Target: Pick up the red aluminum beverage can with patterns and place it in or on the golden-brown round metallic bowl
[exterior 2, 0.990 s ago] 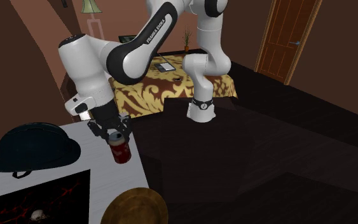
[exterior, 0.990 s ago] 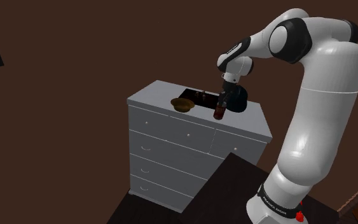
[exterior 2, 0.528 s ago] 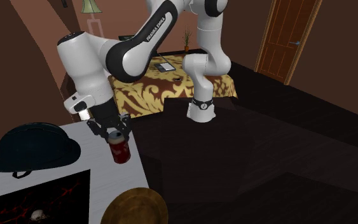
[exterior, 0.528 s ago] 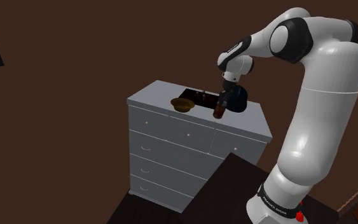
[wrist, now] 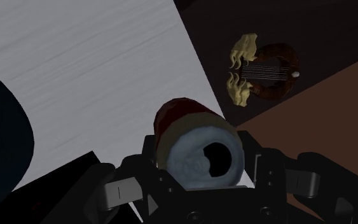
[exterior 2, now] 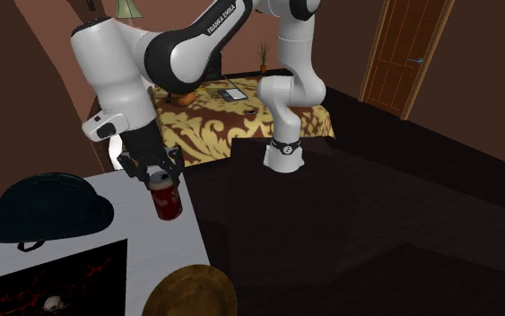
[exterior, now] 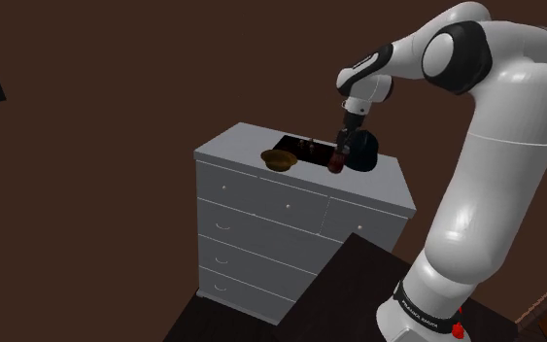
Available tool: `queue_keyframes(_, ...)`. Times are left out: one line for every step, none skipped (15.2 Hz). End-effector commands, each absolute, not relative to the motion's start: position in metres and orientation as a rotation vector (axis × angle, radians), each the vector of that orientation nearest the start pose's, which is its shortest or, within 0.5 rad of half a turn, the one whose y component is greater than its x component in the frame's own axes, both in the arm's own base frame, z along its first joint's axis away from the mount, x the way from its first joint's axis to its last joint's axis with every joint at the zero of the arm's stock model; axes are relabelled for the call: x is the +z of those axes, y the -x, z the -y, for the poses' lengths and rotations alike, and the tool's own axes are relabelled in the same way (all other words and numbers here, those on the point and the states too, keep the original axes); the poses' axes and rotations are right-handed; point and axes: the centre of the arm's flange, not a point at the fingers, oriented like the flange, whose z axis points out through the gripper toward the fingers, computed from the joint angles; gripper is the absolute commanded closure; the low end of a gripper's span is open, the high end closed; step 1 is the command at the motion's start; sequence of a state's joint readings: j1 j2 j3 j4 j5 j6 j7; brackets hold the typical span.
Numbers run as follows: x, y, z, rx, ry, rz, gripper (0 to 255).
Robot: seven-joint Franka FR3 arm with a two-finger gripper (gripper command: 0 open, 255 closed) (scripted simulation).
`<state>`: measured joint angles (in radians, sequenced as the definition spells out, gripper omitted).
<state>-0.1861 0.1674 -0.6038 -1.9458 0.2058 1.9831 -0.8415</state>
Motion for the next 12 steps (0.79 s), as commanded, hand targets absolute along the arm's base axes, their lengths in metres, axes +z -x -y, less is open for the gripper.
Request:
queue_keyframes(0.413, -0.423, 0.394, 0.002, 3.010, -0.058, 255)
queue_keyframes(0.418, -0.423, 0.394, 0.002, 3.010, -0.058, 255)
queue_keyframes(0.424, -0.423, 0.394, 0.002, 3.010, -0.058, 255)
queue_keyframes(0.429, -0.423, 0.394, 0.002, 3.010, -0.058, 255)
queue_keyframes(0.434, -0.423, 0.394, 0.002, 3.010, -0.058, 255)
queue_keyframes(0.440, -0.423, 0.394, 0.002, 3.010, -0.058, 255)
queue_keyframes(0.445, -0.423, 0.394, 0.002, 3.010, -0.058, 255)
queue_keyframes(0.450, -0.423, 0.394, 0.002, 3.010, -0.058, 255)
queue_keyframes(0.455, -0.423, 0.394, 0.002, 3.010, -0.058, 255)
queue_keyframes(0.461, -0.423, 0.394, 0.002, 3.010, -0.058, 255)
queue_keyframes(0.466, -0.423, 0.394, 0.002, 3.010, -0.058, 255)
queue_keyframes(0.471, -0.423, 0.394, 0.002, 3.010, -0.058, 255)
